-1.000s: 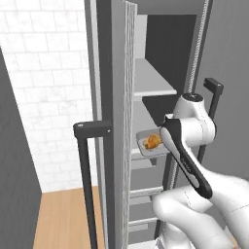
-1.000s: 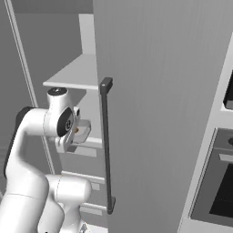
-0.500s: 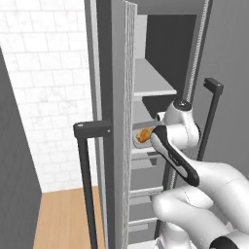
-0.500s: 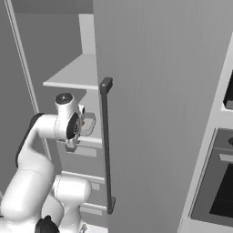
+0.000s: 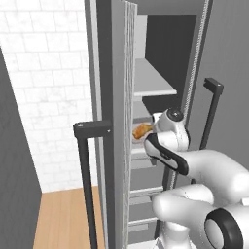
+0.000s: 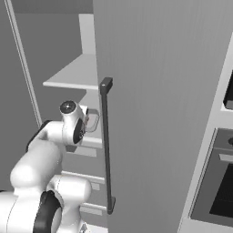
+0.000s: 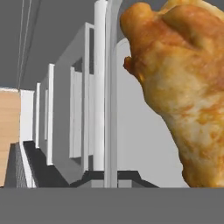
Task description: Take the meat container that has the chicken drumstick and place it on the second highest rack of the freezer. Then take the vegetable container that has the garlic and cucumber and place it on the highest rack of the freezer.
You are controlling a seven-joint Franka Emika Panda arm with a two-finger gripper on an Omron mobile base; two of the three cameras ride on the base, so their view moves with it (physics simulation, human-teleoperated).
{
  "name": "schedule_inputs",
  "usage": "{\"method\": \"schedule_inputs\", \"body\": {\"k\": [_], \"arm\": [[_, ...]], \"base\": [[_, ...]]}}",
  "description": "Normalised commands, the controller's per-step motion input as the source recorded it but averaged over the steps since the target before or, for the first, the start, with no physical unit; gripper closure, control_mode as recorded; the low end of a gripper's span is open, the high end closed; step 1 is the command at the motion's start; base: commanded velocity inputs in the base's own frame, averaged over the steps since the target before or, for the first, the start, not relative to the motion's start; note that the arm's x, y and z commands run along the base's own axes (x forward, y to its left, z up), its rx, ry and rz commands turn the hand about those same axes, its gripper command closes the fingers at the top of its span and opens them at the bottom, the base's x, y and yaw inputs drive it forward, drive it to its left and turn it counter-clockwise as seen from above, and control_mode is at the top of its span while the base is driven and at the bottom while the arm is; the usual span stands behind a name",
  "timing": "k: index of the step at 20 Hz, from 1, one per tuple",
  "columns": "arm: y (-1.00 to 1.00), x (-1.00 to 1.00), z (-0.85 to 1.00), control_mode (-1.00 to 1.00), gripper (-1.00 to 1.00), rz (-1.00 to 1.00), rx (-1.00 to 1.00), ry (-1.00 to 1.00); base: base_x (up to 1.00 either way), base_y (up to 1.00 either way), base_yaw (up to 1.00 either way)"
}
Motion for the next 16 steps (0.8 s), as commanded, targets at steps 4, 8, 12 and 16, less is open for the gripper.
{"method": "schedule_inputs", "body": {"k": [4,8,12,16], "arm": [[0.01,0.69,-0.22,-1.00,1.00,-0.02,0.00,-0.06],[0.09,0.53,-0.23,-1.00,1.00,0.00,0.00,-0.10],[0.12,0.45,-0.27,-1.00,1.00,0.00,0.00,-0.01],[0.02,0.55,-0.35,-1.00,1.00,0.00,0.00,0.00]], "base": [[0.00,0.00,0.00],[0.00,0.00,0.00],[0.00,0.00,0.00],[0.00,0.00,0.00]]}}
